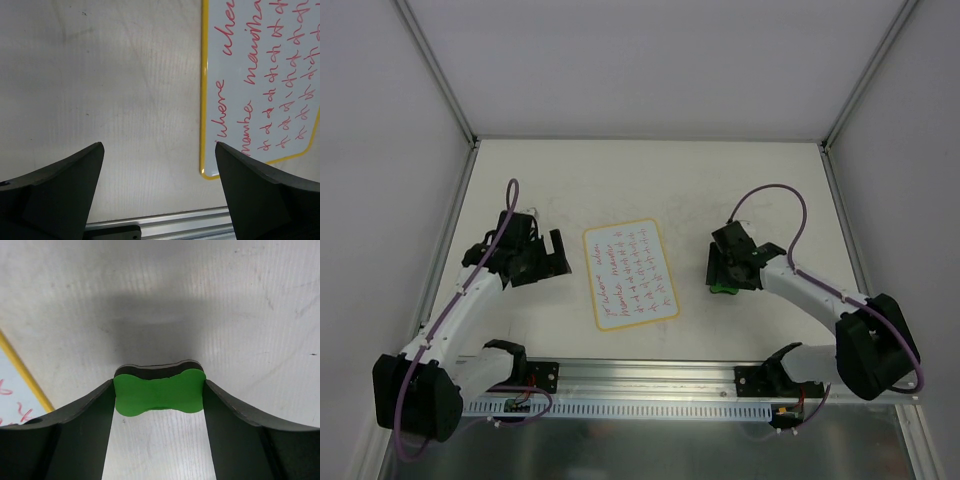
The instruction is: Erase the whiteboard
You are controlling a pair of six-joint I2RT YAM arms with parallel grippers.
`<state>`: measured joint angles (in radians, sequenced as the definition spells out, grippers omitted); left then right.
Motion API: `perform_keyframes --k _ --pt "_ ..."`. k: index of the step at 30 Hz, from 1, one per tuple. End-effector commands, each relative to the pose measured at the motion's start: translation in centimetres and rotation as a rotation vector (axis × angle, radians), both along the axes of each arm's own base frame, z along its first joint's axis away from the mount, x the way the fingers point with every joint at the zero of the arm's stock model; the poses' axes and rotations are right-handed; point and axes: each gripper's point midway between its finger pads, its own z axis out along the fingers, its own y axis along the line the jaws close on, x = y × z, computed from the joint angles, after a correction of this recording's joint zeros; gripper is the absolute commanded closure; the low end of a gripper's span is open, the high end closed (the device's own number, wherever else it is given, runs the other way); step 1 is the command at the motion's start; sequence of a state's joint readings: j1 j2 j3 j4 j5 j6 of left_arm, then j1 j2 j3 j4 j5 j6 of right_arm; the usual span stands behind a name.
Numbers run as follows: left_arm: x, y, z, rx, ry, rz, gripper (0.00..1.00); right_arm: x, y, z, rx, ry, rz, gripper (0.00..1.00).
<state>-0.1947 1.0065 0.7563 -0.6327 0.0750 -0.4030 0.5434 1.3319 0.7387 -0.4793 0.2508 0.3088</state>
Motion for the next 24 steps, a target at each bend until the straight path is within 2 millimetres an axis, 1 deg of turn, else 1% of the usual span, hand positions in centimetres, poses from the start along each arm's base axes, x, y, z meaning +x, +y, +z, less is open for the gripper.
perform_keyframes --k 1,3,4,5,6,7,8,9,10,11,12,13,14,15,16,17,18,19,20,21,22,23,24 --pt "0.8 -1.5 0.5 -0.07 0.026 0.036 0.07 0.5 0.5 2.5 0.002 -0.087 0.027 0.6" --pt "1.3 -1.5 -0.2 -0.037 0.051 0.056 0.12 0.4 0.7 2.9 -0.008 -0.095 0.042 0.6" --pt "1.9 -1.9 0.0 -0.041 0.05 0.065 0.16 0.4 1.0 3.1 -0.006 -0.102 0.059 0.6" --pt "2.3 -2.2 -0.6 -0.036 0.073 0.067 0.18 0.4 1.2 3.2 -0.004 -0.106 0.065 0.6" --pt "2.9 -2.4 -0.5 -0.033 0.07 0.072 0.2 0.3 1.4 3.3 -0.001 -0.109 0.071 0.6" --pt "3.9 -2.6 -0.1 -0.03 0.054 0.08 0.22 0.2 1.7 3.5 0.001 -0.113 0.082 0.6" --pt "4.5 -2.9 -0.7 -0.02 0.075 0.086 0.26 0.2 1.8 3.5 -0.001 -0.116 0.088 0.6" --pt "5.4 -3.0 -0.6 -0.018 0.06 0.091 0.27 0.2 2.0 3.6 0.0 -0.12 0.094 0.6" --pt "6.7 -3.3 0.1 -0.023 0.039 0.093 0.28 0.1 2.2 3.6 -0.003 -0.12 0.107 0.6" --pt "7.5 -3.5 -0.7 -0.01 0.063 0.085 0.31 0.0 2.3 3.6 -0.006 -0.121 0.112 0.6" --pt "8.2 -3.7 -0.8 -0.005 0.063 0.078 0.32 -0.1 2.4 3.6 -0.008 -0.12 0.119 0.6" --pt "9.6 -4.0 -0.1 -0.004 0.044 0.071 0.33 -0.2 2.5 3.6 -0.007 -0.122 0.126 0.6" --pt "10.2 -4.1 -1.4 0.016 0.08 0.06 0.34 -0.3 2.6 3.6 -0.006 -0.122 0.13 0.6" --pt "10.8 -4.2 -1.7 0.02 0.086 0.056 0.36 -0.3 2.7 3.6 -0.005 -0.127 0.132 0.6" --pt "11.8 -4.5 -1.5 0.019 0.081 0.054 0.37 -0.4 2.7 3.6 -0.004 -0.125 0.136 0.6" --pt "12.2 -4.6 -2.9 0.031 0.117 0.054 0.39 -0.5 2.9 3.7 0.0 -0.128 0.141 0.6" --pt "12.6 -4.7 -3.2 0.034 0.126 0.053 0.43 -0.4 2.9 3.9 0.003 -0.135 0.143 0.6" --pt "13.5 -5.0 -3.1 0.035 0.12 0.048 0.45 -0.5 3.0 4.0 0.004 -0.139 0.145 0.61" --pt "13.7 -5.1 -4.4 0.047 0.152 0.044 0.47 -0.5 3.1 4.2 0.009 -0.144 0.146 0.6" --pt "13.9 -5.1 -4.7 0.051 0.16 0.042 0.49 -0.6 3.2 4.2 0.011 -0.145 0.15 0.61" --pt "14.5 -4.7 -5.0 0.078 0.156 0.055 0.54 -0.7 3.3 4.6 0.023 -0.157 0.153 0.61" --pt "14.6 -4.6 -5.4 0.09 0.16 0.055 0.56 -0.8 3.4 4.7 0.028 -0.164 0.155 0.61" --pt "14.7 -4.3 -6.4 0.112 0.181 0.057 0.57 -0.8 3.3 4.8 0.027 -0.167 0.156 0.61"
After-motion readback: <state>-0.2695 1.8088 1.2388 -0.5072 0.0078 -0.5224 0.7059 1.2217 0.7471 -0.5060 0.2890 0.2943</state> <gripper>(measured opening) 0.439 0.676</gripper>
